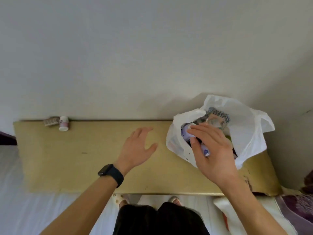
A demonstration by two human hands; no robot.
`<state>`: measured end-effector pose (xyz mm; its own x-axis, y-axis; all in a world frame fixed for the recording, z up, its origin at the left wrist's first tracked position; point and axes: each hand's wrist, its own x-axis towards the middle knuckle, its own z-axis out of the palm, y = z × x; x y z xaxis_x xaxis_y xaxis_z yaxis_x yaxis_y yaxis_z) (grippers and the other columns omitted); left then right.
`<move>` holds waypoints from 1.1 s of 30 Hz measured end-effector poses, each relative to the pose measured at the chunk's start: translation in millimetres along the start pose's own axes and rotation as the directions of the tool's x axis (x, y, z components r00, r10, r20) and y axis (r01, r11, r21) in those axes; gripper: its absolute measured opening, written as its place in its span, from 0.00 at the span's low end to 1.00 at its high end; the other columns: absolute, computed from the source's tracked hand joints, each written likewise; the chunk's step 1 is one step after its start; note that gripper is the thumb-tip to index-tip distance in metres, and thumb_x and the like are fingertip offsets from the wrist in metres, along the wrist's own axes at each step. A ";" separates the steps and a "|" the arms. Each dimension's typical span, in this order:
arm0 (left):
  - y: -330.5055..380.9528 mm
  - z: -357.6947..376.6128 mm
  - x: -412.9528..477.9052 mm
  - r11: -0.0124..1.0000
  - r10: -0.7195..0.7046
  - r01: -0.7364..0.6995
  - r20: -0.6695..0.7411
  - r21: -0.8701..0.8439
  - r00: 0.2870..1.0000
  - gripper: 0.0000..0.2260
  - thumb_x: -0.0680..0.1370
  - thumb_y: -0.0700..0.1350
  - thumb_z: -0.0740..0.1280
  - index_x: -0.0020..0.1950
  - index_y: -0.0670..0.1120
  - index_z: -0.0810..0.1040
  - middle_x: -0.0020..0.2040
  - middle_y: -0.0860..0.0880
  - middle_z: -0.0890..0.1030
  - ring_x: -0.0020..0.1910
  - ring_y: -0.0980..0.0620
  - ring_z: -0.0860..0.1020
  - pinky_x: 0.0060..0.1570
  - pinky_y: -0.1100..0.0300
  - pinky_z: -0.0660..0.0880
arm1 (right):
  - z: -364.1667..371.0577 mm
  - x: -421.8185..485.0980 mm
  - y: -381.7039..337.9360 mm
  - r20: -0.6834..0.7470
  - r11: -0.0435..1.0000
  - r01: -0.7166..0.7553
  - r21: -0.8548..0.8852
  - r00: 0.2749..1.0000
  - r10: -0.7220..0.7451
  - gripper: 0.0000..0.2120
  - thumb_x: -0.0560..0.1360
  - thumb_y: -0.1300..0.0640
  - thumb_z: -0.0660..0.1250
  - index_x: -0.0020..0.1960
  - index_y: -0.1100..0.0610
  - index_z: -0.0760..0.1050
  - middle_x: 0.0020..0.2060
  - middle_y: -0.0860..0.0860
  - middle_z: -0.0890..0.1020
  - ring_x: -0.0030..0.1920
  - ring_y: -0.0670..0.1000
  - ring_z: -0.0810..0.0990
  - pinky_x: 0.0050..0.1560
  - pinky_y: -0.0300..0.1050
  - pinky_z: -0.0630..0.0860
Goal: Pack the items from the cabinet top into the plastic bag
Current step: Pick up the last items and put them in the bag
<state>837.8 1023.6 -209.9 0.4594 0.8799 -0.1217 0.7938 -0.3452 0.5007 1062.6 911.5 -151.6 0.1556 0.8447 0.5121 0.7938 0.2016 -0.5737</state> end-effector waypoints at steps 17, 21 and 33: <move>-311.3 -44.8 -107.4 0.797 -0.604 0.580 0.188 0.169 0.774 0.20 0.80 0.55 0.59 0.73 0.56 0.68 0.74 0.51 0.68 0.75 0.47 0.61 0.72 0.48 0.59 | 339.9 9.8 -104.4 0.881 0.974 0.118 -0.195 0.458 0.120 0.20 0.81 0.49 0.56 0.72 0.43 0.69 0.73 0.45 0.70 0.74 0.50 0.63 0.71 0.47 0.65; -387.3 -66.8 -100.1 0.757 -0.654 0.643 0.172 0.117 0.737 0.23 0.80 0.54 0.59 0.76 0.55 0.63 0.77 0.49 0.63 0.77 0.46 0.59 0.74 0.48 0.58 | 420.8 45.5 -138.5 0.904 0.969 0.183 -0.168 0.421 0.077 0.20 0.81 0.49 0.56 0.72 0.42 0.68 0.73 0.45 0.69 0.73 0.49 0.63 0.70 0.48 0.66; -515.0 -52.8 -112.3 0.730 -0.676 0.656 0.344 0.192 0.651 0.40 0.80 0.58 0.61 0.75 0.66 0.30 0.77 0.53 0.27 0.77 0.37 0.34 0.76 0.38 0.43 | 654.6 159.8 -222.0 0.920 0.944 0.206 -0.258 0.351 0.175 0.24 0.80 0.44 0.56 0.76 0.42 0.59 0.74 0.59 0.60 0.68 0.65 0.67 0.66 0.55 0.67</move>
<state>356.4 1119.7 -408.8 -0.1005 0.6938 -0.7131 0.9573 0.2627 0.1207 526.4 1326.3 -360.9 -0.3475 0.7878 -0.5086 0.9330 0.2365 -0.2711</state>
